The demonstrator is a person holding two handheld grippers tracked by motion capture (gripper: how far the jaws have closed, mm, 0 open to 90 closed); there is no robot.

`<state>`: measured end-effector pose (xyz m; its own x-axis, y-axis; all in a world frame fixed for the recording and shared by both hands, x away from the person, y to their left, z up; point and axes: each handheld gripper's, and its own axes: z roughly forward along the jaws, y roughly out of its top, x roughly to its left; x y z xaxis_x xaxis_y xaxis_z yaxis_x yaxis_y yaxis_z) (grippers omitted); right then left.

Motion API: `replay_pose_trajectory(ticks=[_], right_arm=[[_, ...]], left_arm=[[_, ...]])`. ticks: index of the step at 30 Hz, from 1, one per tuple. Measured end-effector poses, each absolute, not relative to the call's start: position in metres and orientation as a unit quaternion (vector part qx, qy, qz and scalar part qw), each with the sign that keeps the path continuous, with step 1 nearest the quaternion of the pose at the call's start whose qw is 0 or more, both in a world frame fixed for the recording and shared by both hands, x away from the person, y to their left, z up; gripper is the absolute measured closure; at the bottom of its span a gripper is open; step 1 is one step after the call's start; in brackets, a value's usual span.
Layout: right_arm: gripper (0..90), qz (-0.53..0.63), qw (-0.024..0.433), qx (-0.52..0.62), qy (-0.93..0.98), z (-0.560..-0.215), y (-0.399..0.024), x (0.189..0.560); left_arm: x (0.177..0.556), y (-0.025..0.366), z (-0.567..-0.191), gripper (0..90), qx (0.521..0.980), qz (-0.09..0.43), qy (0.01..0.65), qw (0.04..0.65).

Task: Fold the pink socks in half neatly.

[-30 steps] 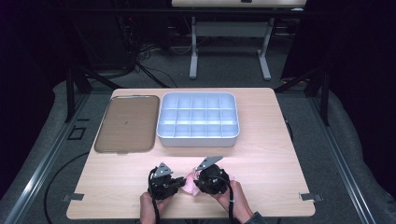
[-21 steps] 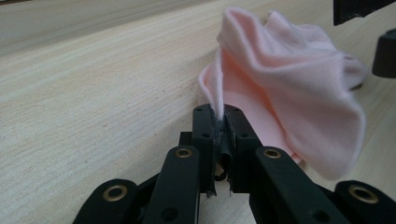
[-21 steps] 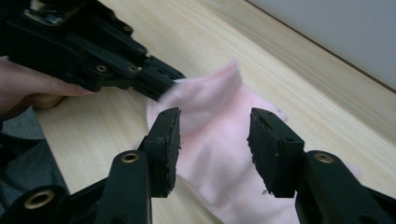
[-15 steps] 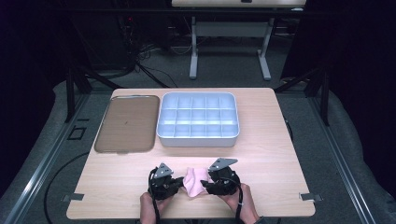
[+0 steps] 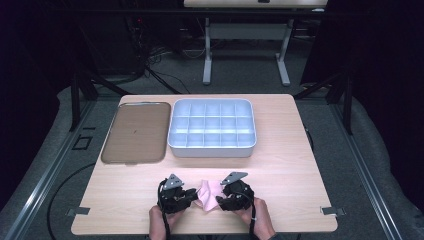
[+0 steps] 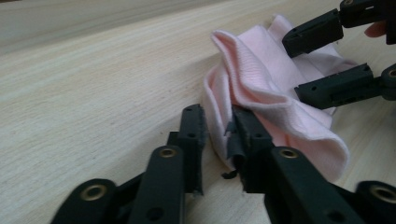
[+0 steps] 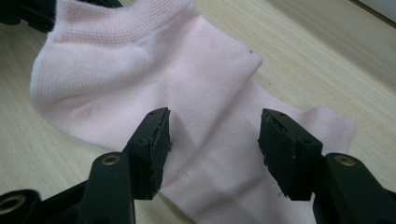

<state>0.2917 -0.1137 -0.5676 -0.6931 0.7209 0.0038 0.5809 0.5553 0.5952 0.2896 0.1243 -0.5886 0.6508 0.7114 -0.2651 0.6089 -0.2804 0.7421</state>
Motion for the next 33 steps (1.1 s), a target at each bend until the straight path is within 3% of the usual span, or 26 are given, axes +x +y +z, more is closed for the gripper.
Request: replay_pose_trajectory(ticks=[4,12,21,25,33], right_arm=[[40.8,0.29,0.12,0.371,0.874,-0.568,-0.115,0.293],[36.9,0.293,0.114,0.377,0.871,-0.569,-0.118,0.294],[36.0,0.295,0.114,0.377,0.871,-0.569,-0.119,0.294],[35.5,0.295,0.113,0.378,0.87,-0.57,-0.119,0.295],[35.5,0.301,0.111,0.378,0.868,-0.57,-0.12,0.295]], left_arm=[[0.288,0.13,-0.58,67.7,0.795,0.068,0.419,0.433],[0.279,0.122,-0.543,69.9,0.796,0.104,0.384,0.457],[0.281,0.097,-0.561,84.1,0.84,0.089,0.346,0.409],[0.283,0.1,-0.573,87.0,0.847,0.087,0.35,0.391],[0.283,0.107,-0.581,89.4,0.842,0.09,0.336,0.412]])
